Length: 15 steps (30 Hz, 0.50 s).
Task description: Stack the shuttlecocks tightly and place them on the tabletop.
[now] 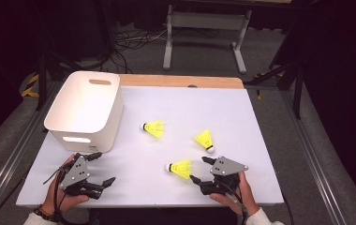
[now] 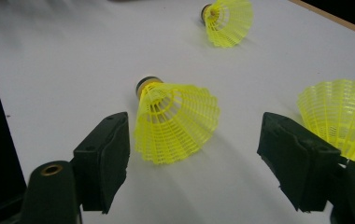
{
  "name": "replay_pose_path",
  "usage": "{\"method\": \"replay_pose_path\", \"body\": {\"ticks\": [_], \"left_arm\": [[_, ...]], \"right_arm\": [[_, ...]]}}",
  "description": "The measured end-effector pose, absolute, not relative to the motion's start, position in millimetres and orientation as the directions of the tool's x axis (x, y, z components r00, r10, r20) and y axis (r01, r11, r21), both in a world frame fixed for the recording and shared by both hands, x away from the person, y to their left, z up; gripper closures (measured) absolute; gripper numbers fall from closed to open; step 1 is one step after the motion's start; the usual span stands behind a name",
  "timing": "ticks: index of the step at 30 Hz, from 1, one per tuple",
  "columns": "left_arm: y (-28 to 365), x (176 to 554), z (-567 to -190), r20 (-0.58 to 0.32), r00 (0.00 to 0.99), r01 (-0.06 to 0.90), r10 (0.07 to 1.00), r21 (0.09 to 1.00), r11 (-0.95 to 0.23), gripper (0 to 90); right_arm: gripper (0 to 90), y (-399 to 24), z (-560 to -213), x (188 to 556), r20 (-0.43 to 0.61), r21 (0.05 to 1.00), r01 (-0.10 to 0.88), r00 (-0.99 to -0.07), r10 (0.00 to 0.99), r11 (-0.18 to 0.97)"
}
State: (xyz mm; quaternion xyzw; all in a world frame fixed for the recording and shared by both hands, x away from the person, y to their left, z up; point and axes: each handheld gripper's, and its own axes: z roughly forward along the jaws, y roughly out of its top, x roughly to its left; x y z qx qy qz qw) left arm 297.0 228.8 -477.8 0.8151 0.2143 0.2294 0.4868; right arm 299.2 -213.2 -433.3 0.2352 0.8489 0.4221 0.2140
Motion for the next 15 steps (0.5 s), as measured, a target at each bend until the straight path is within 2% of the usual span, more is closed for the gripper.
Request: {"method": "replay_pose_path", "body": {"ticks": [5,8,10,15], "left_arm": [[229.3,296.4,-476.9,0.168,0.801,0.121,0.574,0.894,-0.431,7.7],[228.8,296.4,-477.2,0.173,0.803,0.119,0.570,0.891,-0.438,7.7],[228.6,296.9,-477.5,0.169,0.806,0.121,0.568,0.891,-0.438,7.7],[229.0,296.9,-477.2,0.171,0.802,0.119,0.572,0.893,-0.434,7.6]], "right_arm": [[18.0,-205.5,-438.3,295.4,-0.168,0.805,0.220,-0.807,0.567,0.551],[18.3,-201.1,-441.5,295.4,-0.156,0.795,0.229,-0.817,0.555,0.561],[30.6,-198.0,-445.1,296.0,-0.156,0.783,0.225,-0.831,0.534,0.580],[45.8,-189.0,-456.1,297.1,-0.157,0.743,0.230,-0.853,0.498,0.629]]}}
